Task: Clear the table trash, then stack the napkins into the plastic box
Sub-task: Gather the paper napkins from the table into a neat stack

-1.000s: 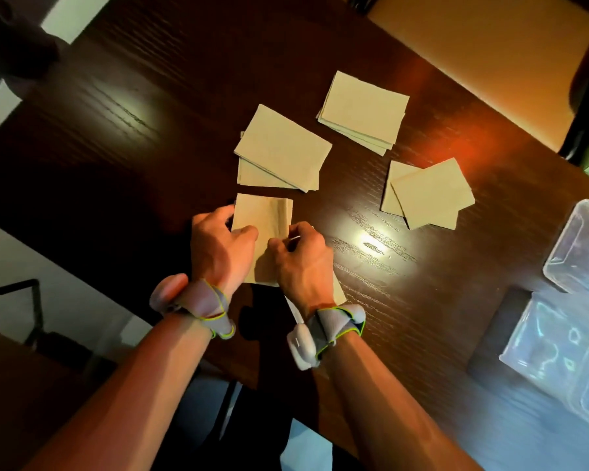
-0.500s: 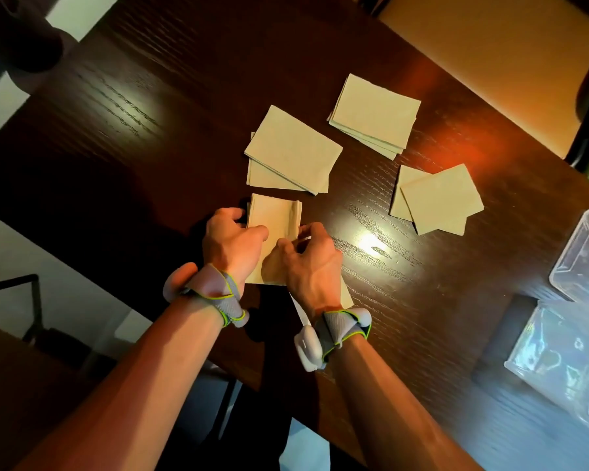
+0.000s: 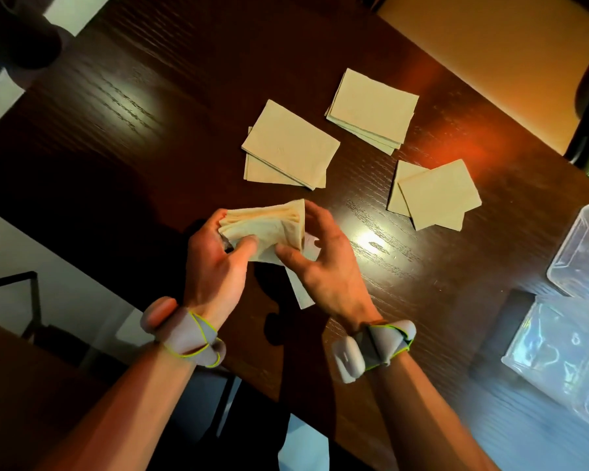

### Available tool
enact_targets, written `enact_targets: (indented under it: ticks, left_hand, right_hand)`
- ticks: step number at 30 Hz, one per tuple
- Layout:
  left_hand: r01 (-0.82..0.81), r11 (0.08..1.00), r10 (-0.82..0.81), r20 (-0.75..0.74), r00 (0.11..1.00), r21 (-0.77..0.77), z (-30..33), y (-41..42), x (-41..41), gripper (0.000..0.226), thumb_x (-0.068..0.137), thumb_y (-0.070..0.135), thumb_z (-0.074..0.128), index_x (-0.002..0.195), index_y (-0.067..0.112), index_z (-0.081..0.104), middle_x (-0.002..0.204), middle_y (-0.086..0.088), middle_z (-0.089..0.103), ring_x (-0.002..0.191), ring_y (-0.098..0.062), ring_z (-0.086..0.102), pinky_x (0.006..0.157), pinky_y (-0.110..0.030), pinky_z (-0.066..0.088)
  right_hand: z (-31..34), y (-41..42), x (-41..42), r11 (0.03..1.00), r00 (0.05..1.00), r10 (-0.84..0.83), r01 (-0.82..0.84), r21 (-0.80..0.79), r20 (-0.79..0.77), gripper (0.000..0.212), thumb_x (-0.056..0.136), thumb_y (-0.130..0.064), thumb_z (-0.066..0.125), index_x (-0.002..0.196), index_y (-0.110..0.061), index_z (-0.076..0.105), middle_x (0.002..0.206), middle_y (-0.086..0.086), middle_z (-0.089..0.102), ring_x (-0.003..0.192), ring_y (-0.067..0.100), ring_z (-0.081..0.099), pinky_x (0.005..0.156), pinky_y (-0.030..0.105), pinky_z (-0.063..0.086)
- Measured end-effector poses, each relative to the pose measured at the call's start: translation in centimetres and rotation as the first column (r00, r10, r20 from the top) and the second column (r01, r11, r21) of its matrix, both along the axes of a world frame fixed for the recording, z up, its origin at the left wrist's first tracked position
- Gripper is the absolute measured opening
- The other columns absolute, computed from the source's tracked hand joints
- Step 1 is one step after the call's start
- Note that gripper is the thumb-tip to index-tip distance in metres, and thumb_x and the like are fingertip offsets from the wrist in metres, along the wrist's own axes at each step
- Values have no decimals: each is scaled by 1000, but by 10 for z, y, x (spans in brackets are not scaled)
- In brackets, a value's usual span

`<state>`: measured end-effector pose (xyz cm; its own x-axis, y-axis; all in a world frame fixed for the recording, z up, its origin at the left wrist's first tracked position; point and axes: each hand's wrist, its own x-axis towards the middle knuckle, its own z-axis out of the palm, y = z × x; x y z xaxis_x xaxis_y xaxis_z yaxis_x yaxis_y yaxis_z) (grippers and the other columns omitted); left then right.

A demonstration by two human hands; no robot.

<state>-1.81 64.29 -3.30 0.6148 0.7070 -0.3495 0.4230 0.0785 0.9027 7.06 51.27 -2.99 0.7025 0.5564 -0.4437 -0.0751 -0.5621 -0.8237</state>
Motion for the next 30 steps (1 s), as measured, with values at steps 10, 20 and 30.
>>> enact_targets:
  ticks: [10, 20, 30]
  left_hand:
    - [89, 995, -94, 163, 982, 38, 8, -24, -6, 32, 81, 5, 60, 90, 36, 61, 93, 11, 72, 93, -13, 70, 82, -29, 54]
    - [184, 983, -180, 175, 968, -5, -3, -54, -10, 42, 82, -8, 62, 107, 26, 59, 114, -3, 71, 114, -19, 67, 98, -34, 55]
    - [132, 991, -129, 140, 982, -15, -10, -56, -11, 44, 79, -7, 66, 115, 18, 61, 116, 0, 71, 114, -15, 67, 97, -36, 56]
  right_hand:
    - [11, -27, 0, 994, 978, 80, -94, 64, 193, 17, 98, -17, 57, 111, -20, 65, 103, -11, 70, 94, -1, 60, 81, 16, 47]
    - [0, -45, -3, 995, 982, 93, -96, 11, 166, 32, 93, -12, 58, 119, -32, 56, 125, -19, 63, 121, 15, 59, 104, 51, 45]
    - [-2, -44, -6, 991, 976, 134, -132, -23, 170, 50, 92, -11, 61, 131, -36, 42, 134, -13, 60, 129, 16, 54, 108, 54, 40]
